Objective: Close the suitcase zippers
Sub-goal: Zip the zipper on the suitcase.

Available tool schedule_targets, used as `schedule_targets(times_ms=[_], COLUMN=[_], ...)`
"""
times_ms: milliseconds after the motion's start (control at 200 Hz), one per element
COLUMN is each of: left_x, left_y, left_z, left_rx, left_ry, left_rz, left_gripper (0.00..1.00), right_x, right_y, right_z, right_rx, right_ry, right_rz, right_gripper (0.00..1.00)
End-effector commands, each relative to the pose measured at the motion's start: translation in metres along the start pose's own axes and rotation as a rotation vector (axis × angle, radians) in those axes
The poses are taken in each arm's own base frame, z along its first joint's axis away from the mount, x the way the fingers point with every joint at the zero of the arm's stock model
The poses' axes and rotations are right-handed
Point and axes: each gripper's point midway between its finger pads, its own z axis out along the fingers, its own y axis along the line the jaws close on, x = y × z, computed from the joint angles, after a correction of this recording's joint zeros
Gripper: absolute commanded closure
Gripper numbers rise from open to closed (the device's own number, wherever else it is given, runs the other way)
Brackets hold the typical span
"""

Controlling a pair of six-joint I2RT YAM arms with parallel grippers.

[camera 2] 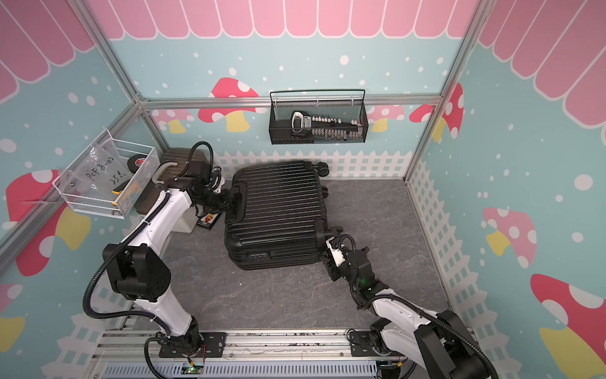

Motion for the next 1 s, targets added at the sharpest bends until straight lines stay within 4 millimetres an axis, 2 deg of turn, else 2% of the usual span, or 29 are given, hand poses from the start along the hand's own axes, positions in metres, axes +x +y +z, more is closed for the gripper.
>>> schedule_targets(times_ms=[0,200,375,481,601,756,846,856,871,996], left_x=[-0.010,-0.009,-0.008,-0.007,-0.006,-0.006,-0.012,-0.014,-0.015,-0.027], left_y=[-0.044,-0.045,-0.047,-0.048,-0.050,-0.049,-0.046,-0.046,-0.045,-0.044], left_z=[-0.029,-0.028,-0.026,-0.026,-0.026,-0.024,-0.023,-0.023,-0.023,-0.022], left_rx=[0.178,0.190,0.201,0.211,0.224,0.216,0.198,0.195,0.191,0.179], left_ry=[-0.048,-0.039,-0.032,-0.027,-0.019,-0.018,-0.037,-0.042,-0.045,-0.093], left_rz=[0.099,0.098,0.098,0.097,0.094,0.072,0.020,0.009,-0.006,-0.118], left_gripper=[0.91,0.91,0.91,0.91,0.92,0.91,0.92,0.92,0.92,0.92], right_x=[-0.037,-0.037,-0.042,-0.041,-0.042,-0.047,-0.050,-0.040,-0.037,-0.031], right_y=[-0.003,0.000,-0.002,-0.004,-0.002,0.005,0.009,0.009,0.010,0.019], right_z=[0.003,0.014,0.016,0.016,0.014,0.009,0.007,0.006,0.005,0.002], right_rx=[-0.002,-0.038,-0.026,-0.015,-0.020,-0.057,-0.075,-0.078,-0.082,-0.127], right_ry=[-0.122,-0.127,-0.152,-0.157,-0.169,-0.201,-0.212,-0.191,-0.186,-0.173], right_rz=[-0.032,-0.034,-0.052,-0.065,-0.070,-0.076,-0.082,-0.077,-0.077,-0.079], right_gripper=[0.54,0.57,0.62,0.70,0.86,1.00,1.00,1.00,1.00,1.00])
